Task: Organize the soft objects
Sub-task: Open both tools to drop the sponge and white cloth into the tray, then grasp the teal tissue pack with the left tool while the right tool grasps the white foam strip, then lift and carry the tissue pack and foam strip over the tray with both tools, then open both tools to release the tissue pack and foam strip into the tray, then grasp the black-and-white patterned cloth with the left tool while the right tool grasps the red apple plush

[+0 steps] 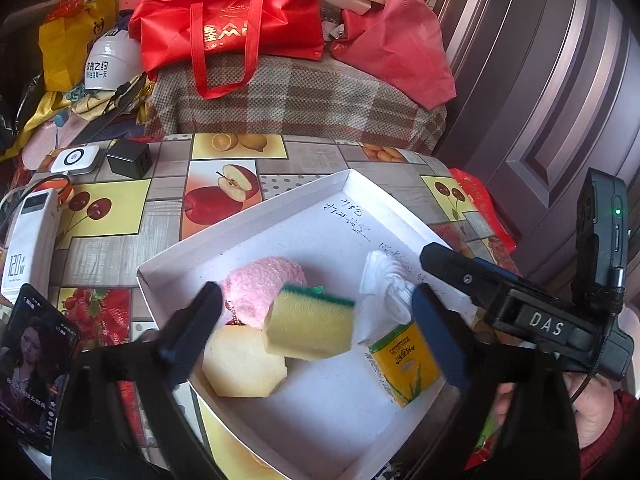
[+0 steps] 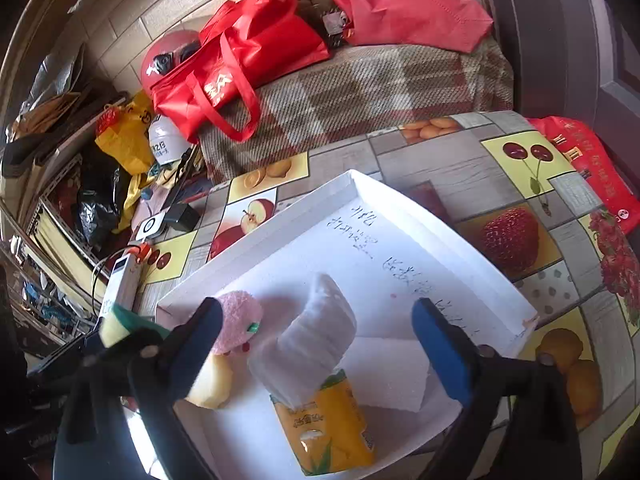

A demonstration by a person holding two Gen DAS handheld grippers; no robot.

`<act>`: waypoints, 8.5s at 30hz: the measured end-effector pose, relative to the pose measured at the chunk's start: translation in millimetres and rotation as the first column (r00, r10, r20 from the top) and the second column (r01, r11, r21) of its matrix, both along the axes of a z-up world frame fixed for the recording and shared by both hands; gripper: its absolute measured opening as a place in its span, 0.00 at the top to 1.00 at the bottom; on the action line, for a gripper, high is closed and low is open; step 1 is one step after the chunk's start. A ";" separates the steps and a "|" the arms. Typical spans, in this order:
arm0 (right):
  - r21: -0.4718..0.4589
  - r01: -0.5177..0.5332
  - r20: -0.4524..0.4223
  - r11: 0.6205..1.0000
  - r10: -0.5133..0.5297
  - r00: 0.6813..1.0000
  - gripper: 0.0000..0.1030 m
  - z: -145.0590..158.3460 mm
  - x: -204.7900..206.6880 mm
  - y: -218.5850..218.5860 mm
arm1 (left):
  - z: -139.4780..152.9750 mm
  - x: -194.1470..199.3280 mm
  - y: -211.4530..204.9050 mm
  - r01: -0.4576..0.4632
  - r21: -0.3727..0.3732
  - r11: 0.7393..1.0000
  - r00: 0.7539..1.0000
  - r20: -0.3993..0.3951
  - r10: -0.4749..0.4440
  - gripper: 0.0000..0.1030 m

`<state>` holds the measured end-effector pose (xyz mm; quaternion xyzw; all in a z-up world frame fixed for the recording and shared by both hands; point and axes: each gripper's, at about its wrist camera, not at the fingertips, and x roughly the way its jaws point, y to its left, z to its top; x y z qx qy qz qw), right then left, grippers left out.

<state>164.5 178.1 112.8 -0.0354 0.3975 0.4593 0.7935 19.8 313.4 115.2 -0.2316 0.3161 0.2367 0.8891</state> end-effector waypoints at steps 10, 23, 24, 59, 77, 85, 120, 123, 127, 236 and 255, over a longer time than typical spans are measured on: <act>0.030 0.037 -0.012 0.999 -0.036 0.999 0.00 12.7 -9.6 -33.7 | 9.1 -13.8 -12.3 -0.044 0.044 0.998 0.999 -0.018 0.045 0.00; 0.216 0.090 0.009 0.972 -0.094 0.996 0.00 64.9 -28.5 -118.1 | 31.1 -68.0 -47.1 -0.061 0.059 0.996 0.997 0.051 0.058 0.00; 0.237 0.100 0.018 0.966 -0.107 0.994 0.00 71.3 -30.3 -128.8 | 32.8 -74.0 -51.6 -0.054 0.064 0.996 0.997 0.064 0.050 0.00; -0.245 -0.151 -0.118 0.958 0.125 0.985 0.60 -78.6 -133.8 -223.2 | -70.9 -102.1 -199.7 0.464 -0.023 0.886 0.868 -0.190 -0.460 0.00; -0.095 -0.021 -0.086 0.995 0.013 0.996 0.70 -30.4 -106.4 -267.6 | -100.4 -38.4 -246.8 0.631 -0.010 0.776 0.736 -0.307 -0.603 0.26; 0.045 0.030 0.065 0.999 -0.033 0.997 0.71 36.7 -97.7 -265.3 | -36.5 -69.1 -224.2 0.518 0.077 0.852 0.851 -0.153 -0.503 0.26; -0.463 -0.110 0.102 0.880 0.176 0.979 0.20 -75.7 -29.2 -257.9 | 25.4 -149.4 -167.4 0.139 0.112 0.984 0.986 0.073 -0.147 0.26; -0.458 -0.168 0.080 0.873 0.229 0.970 0.38 -83.1 -35.5 -254.3 | 24.9 -148.1 -168.4 0.129 0.113 0.985 0.989 0.061 -0.137 0.26; -0.495 -0.211 0.078 0.843 0.285 0.955 0.83 -85.7 -44.3 -249.6 | 24.9 -148.9 -169.8 0.123 0.117 0.986 0.990 0.059 -0.131 0.26; 0.096 -0.021 0.100 0.995 0.011 0.995 0.00 42.5 -4.4 -75.1 | 10.5 -42.9 -22.4 -0.082 0.044 0.996 0.996 0.041 0.081 0.00; 0.059 0.187 -0.077 0.981 -0.183 0.980 0.00 6.5 -14.5 -216.9 | -74.8 2.4 -173.7 0.489 -0.078 0.869 0.849 -0.188 -0.495 0.01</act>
